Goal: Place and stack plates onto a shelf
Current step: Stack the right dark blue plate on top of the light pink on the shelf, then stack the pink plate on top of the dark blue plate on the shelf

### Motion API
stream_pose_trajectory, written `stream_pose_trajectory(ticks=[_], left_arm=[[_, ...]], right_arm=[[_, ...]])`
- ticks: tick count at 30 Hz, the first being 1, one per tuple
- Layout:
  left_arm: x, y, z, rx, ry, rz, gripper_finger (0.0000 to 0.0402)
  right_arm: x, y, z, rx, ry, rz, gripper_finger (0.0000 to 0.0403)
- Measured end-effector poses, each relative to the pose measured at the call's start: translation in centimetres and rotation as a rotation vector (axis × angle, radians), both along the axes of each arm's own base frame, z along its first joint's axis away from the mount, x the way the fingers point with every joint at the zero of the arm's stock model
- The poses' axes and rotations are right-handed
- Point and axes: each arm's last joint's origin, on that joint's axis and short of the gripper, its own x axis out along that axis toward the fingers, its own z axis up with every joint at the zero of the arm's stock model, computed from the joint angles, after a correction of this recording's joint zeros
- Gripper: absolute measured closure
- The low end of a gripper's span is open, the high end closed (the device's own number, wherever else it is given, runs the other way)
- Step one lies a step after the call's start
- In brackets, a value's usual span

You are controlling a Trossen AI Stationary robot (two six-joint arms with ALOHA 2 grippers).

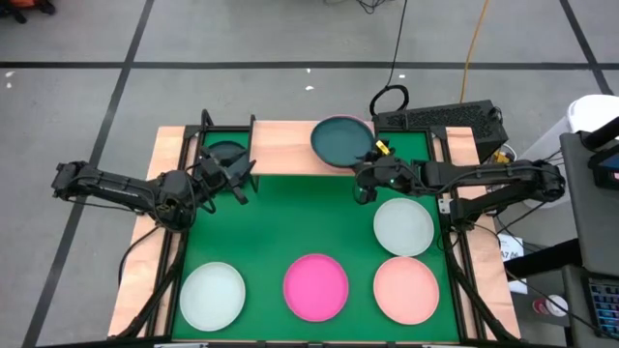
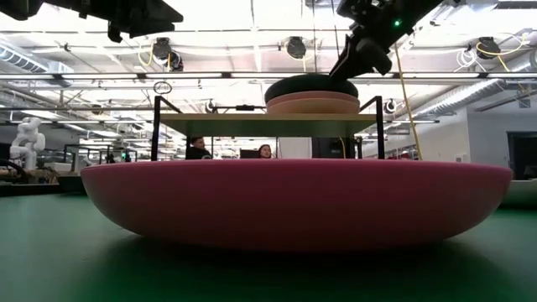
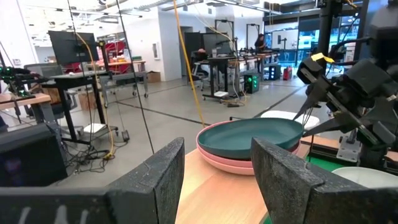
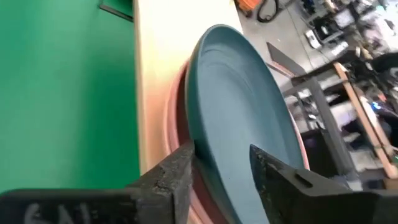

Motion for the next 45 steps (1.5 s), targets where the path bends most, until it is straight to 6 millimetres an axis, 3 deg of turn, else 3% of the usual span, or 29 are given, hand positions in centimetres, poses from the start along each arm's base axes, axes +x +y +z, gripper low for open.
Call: stream_pose_trajectory(ticks=[10, 17, 22, 28, 34, 41, 45], left_arm=[[0.0, 0.0, 0.0, -0.004, -0.003, -0.001, 0.0211], [0.0, 0.0, 0.0, 0.002, -0.001, -0.001, 0.0211], [0.3, -1.2, 1.9, 0.079, 0.03, -0.081, 0.0211], [3.0, -4.7, 3.6, 0.29, 0.323, -0.226, 0.0211], [7.3, -8.5, 0.3, 0.389, 0.553, -0.401, 0.0211], [9.7, -12.1, -5.1, 0.46, 0.74, -0.514, 0.0211], [10.3, -13.4, -6.4, 0.401, 0.707, -0.534, 0.0211]], right_arm=[[-0.3, -0.2, -0.1, -0.003, 0.004, -0.063, 0.0231], [-0.3, 1.1, 0.0, 0.044, -0.002, 0.021, 0.0229], [-1.1, 2.8, 2.0, 0.063, -0.147, 0.118, 0.0229], [-3.6, 4.4, 5.1, 0.212, -0.362, 0.253, 0.023], [-6.1, 5.1, 6.2, 0.323, -0.486, 0.363, 0.0231], [-7.6, 5.2, 3.6, 0.33, -0.535, 0.386, 0.0231], [-7.9, 5.2, 2.1, 0.331, -0.58, 0.391, 0.0232]])
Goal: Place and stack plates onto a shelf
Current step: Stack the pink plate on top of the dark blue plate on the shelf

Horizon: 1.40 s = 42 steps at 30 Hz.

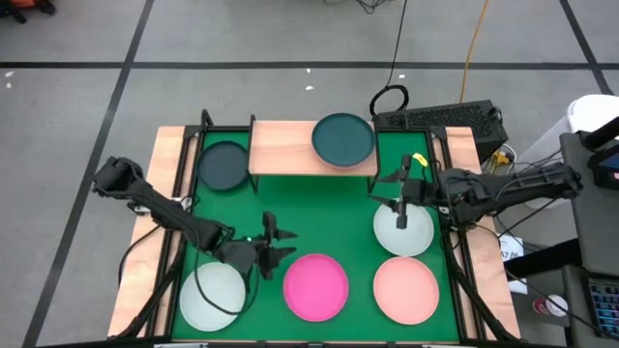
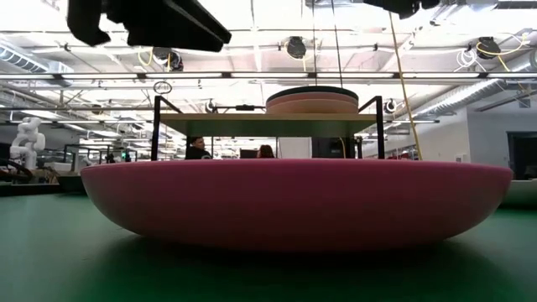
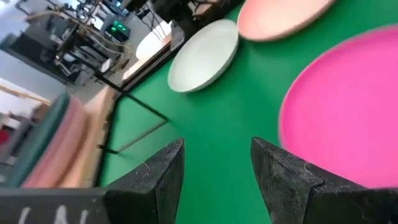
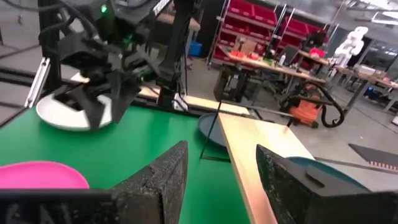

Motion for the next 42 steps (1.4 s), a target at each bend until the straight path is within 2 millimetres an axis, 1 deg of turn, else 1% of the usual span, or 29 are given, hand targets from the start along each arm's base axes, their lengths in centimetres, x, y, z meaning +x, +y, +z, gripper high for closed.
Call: stream_pose_trajectory(ticks=[4, 7, 10, 14, 17, 20, 23, 26, 29, 32, 37, 42], left_arm=[[0.1, -0.7, 0.1, -0.138, -0.063, 0.024, 0.0211], [0.0, -1.2, 0.1, -0.193, -0.054, -0.027, 0.0211], [-0.6, -2.0, -0.3, -0.133, -0.005, -0.084, 0.0211], [-1.0, -3.1, -1.8, 0.005, 0.076, -0.161, 0.0211], [-0.7, -3.9, -2.5, 0.024, 0.069, -0.187, 0.0211], [-0.3, -4.1, -3.3, -0.052, 0.058, -0.154, 0.0211], [0.1, -4.2, -2.8, -0.169, -0.007, -0.117, 0.0211], [0.1, -4.4, -2.8, -0.196, -0.009, -0.144, 0.0211], [-0.2, -4.9, -2.8, -0.121, 0.011, -0.229, 0.0211], [-0.4, -5.2, -2.8, -0.058, 0.018, -0.266, 0.0211], [-0.3, -4.9, -2.6, -0.013, -0.018, -0.207, 0.0211], [-0.5, -5.3, -2.5, 0.024, -0.028, -0.208, 0.0211]], right_arm=[[-0.2, 0.0, -1.0, 0.006, -0.058, 0.0, 0.0232], [-0.2, 0.0, -1.6, 0.001, -0.096, 0.002, 0.0232], [-0.2, 0.0, -1.9, -0.016, -0.127, 0.002, 0.0232], [-0.2, 0.0, -1.9, -0.031, -0.136, 0.002, 0.0232], [-0.2, 0.0, -1.9, -0.031, -0.136, 0.002, 0.0232], [-0.2, 0.0, -1.8, -0.03, -0.137, 0.002, 0.0232], [-0.2, 0.0, -1.8, -0.021, -0.14, 0.002, 0.0232], [-0.2, 0.0, -1.8, -0.006, -0.145, 0.001, 0.0232], [-0.2, 0.0, -1.8, 0.001, -0.145, 0.001, 0.0232], [-0.2, 0.0, -1.8, 0.025, -0.148, 0.001, 0.0232], [-0.2, 0.0, -1.9, 0.047, -0.142, 0.001, 0.0232], [-0.2, 0.0, -2.0, 0.047, -0.135, 0.001, 0.0232]])
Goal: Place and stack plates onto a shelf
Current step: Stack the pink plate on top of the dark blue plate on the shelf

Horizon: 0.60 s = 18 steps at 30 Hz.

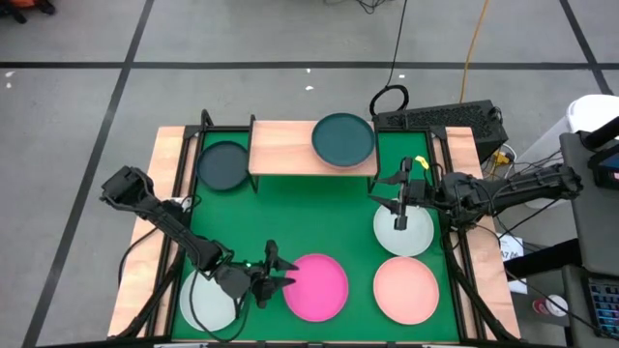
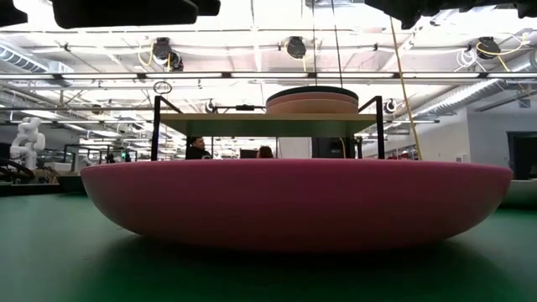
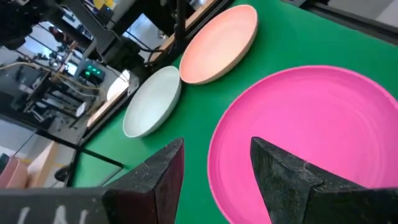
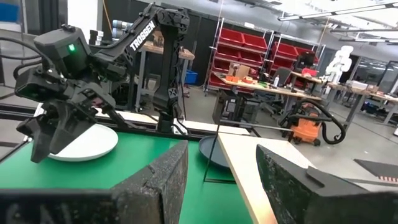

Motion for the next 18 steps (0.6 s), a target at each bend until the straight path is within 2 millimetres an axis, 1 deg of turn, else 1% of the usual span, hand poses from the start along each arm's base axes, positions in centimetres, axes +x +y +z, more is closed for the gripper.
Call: stream_pose_trajectory(ticks=[7, 11, 18], left_arm=[[-0.47, -0.49, -0.2, 0.013, 0.022, -0.018, 0.0211], [-0.67, -0.39, -0.6, 0.058, 0.06, -0.026, 0.0211], [-0.5, -0.21, -0.46, 0.06, 0.042, 0.001, 0.0211]], right_arm=[[0.0, 0.0, 0.0, 0.0, 0.0, 0.0, 0.0232], [0.0, 0.0, 0.0, 0.0, 0.0, 0.0, 0.0232], [0.0, 0.0, 0.0, 0.0, 0.0, 0.0, 0.0232]])
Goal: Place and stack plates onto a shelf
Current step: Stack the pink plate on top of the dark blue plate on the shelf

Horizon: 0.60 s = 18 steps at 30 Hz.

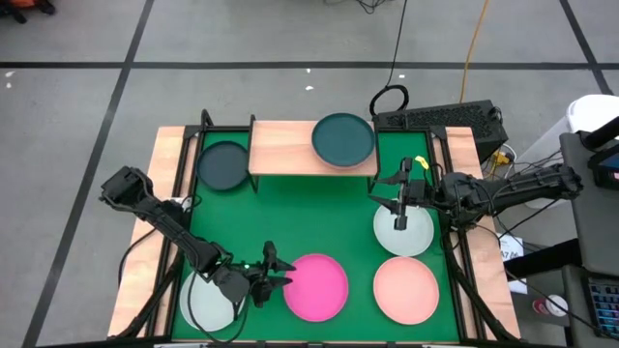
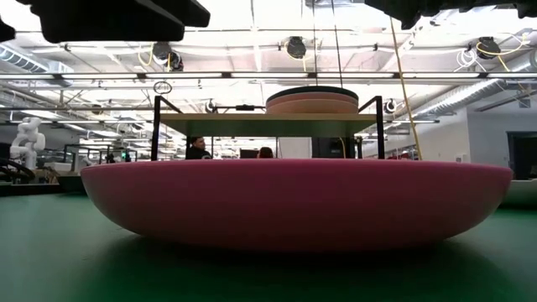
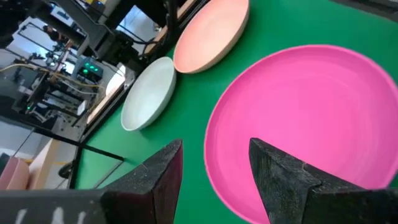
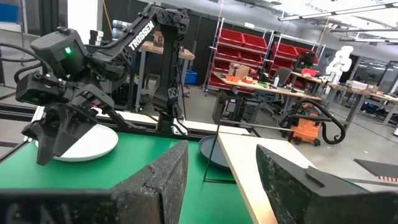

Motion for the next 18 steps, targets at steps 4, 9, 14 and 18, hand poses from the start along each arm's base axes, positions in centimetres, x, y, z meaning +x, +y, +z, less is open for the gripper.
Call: stream_pose_trajectory(ticks=[4, 9, 14, 18], left_arm=[[0.0, 0.0, 0.0, 0.017, 0.004, -0.006, 0.0211], [-0.1, -0.1, -0.3, 0.02, 0.022, -0.025, 0.0211], [0.0, -0.4, -1.6, 0.023, 0.07, -0.037, 0.0211], [0.1, -0.7, -2.9, 0.008, 0.134, -0.103, 0.0211]], right_arm=[[0.0, 0.0, 0.0, 0.0, 0.001, 0.0, 0.0232], [0.0, 0.0, -0.1, -0.001, 0.007, 0.0, 0.0232], [0.0, 0.0, -0.1, -0.001, 0.007, 0.0, 0.0232], [0.0, 0.0, -0.1, -0.001, 0.008, -0.001, 0.0232]])
